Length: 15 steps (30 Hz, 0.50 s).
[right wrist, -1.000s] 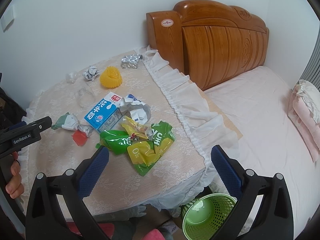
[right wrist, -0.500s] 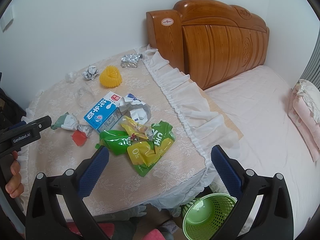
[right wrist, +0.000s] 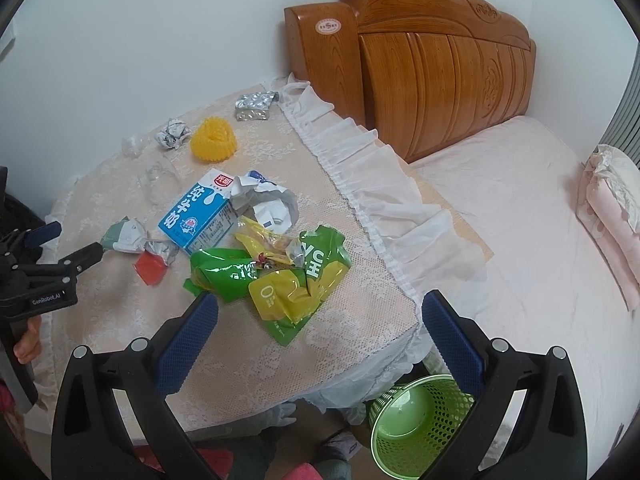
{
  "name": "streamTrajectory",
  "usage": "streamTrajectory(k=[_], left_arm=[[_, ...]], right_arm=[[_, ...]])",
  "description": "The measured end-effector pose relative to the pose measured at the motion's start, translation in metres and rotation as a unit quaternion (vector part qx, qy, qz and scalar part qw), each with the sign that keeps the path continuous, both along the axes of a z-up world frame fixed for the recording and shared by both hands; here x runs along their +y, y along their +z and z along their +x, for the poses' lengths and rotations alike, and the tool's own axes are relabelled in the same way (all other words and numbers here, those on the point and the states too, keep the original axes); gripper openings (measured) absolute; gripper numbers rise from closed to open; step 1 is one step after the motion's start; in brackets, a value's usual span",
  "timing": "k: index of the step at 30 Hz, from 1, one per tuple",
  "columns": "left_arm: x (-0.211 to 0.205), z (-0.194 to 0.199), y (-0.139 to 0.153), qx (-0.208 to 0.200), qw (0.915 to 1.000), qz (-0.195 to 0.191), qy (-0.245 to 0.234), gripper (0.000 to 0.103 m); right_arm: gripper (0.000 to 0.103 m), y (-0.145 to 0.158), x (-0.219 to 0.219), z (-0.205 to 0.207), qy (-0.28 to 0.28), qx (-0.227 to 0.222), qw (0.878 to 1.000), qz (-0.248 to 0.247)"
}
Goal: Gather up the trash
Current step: 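Grasp the green-and-white paper wrapper with the left tool while the right tool grasps the crumpled blue-and-white carton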
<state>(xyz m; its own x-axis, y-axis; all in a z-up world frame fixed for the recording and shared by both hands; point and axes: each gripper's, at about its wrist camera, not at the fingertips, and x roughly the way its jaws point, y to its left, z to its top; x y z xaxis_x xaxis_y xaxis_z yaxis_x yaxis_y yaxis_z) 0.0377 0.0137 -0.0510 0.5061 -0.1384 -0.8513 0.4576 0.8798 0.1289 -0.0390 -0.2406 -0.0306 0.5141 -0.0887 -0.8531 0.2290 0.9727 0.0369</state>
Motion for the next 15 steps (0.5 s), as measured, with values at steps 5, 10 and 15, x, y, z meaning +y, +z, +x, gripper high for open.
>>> streamTrajectory(k=[5,10,15], left_arm=[[-0.009,0.015,-0.021,0.025,0.9911,0.036,-0.125,0.097],[-0.024,0.027,-0.038,0.031,0.9714,0.079,-0.222,0.097],[-0.023,0.033,-0.06,0.033,0.9526,0.123,-0.276,0.096]], right_arm=[[0.101,-0.013,-0.002,0.004,-0.018,0.019,1.0,0.011],[0.101,-0.024,-0.002,0.01,-0.037,0.031,0.999,0.024],[0.101,-0.033,0.002,0.022,-0.036,0.038,0.998,0.027]])
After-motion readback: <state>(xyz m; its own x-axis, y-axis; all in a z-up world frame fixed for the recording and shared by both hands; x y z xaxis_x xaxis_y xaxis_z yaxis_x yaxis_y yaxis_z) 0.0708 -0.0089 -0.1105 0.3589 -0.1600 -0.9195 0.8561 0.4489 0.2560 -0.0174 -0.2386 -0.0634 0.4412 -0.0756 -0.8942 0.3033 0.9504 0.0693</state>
